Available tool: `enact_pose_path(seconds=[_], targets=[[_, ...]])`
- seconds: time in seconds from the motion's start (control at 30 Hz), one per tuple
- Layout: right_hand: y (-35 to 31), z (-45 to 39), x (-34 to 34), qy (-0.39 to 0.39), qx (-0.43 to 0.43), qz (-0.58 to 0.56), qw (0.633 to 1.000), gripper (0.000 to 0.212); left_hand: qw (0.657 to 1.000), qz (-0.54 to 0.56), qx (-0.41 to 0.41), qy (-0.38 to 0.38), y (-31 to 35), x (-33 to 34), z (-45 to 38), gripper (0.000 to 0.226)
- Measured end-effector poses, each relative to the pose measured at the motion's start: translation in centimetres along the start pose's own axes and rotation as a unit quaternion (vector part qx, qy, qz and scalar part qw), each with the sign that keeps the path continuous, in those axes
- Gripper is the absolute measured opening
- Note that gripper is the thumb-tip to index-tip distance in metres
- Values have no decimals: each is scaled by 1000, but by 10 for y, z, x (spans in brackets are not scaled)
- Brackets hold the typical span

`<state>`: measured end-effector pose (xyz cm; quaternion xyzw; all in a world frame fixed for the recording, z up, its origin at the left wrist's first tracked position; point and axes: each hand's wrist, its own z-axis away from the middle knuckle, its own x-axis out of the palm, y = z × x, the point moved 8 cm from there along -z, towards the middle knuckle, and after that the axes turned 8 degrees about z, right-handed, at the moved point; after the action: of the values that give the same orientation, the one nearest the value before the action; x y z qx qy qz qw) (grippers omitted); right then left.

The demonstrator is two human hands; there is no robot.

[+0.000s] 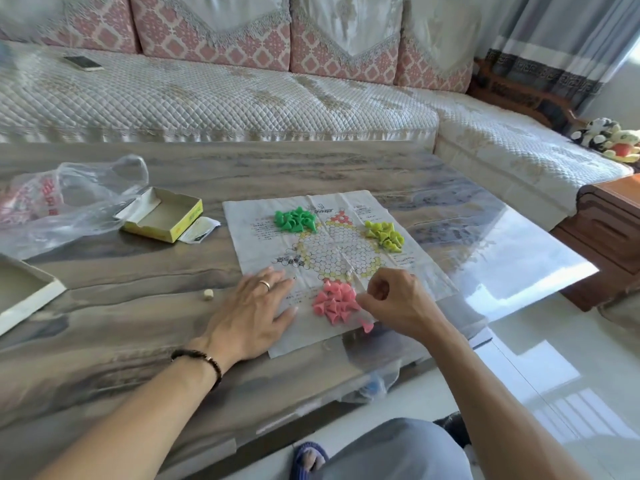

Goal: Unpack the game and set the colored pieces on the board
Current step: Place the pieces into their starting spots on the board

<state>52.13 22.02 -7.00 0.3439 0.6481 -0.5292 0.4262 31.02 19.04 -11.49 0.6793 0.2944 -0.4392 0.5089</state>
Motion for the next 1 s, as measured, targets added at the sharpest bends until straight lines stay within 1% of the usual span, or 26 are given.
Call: enact_pose_path(seconds=[0.03,0.13,0.27,0.33,0.4,0.53,0.63,0.77,0.9,1.0], targets=[[1,7,2,-13,4,1,1000,20,1000,-3,0,0,-1,0,0,82],[3,21,9,-38,16,5,999,24,1000,-6,1,1,-1,0,-1,64],[0,28,15,-44,15,-3,999,22,1000,0,-1,4,-1,-1,0,60],[-1,27,13,-51,15,4,999,16,1000,-6,-6,7,-2,-1,-1,60],[2,23,6,-34,22,17,999,10,1000,-9,-10,9,-3,-1,-2,61],[-1,2,-15,36,26,1,999,20,1000,-17,-20,-6,-5,3,-3,69],[-16,-19,-23,64,11,-32,997,15,999,-26,-17,-21,-4,6,-2,71],[-33,-49,-12,56,-17,-68,996,8,999,-28,-21,-26,-3,5,-3,68],[-42,-73,10,17,-43,-30,998,6,999,-2,-35,-18,-6,4,-5,71],[-48,-82,23,-9,-73,3,997,11,999,13,-39,-6,-6,2,-5,72]])
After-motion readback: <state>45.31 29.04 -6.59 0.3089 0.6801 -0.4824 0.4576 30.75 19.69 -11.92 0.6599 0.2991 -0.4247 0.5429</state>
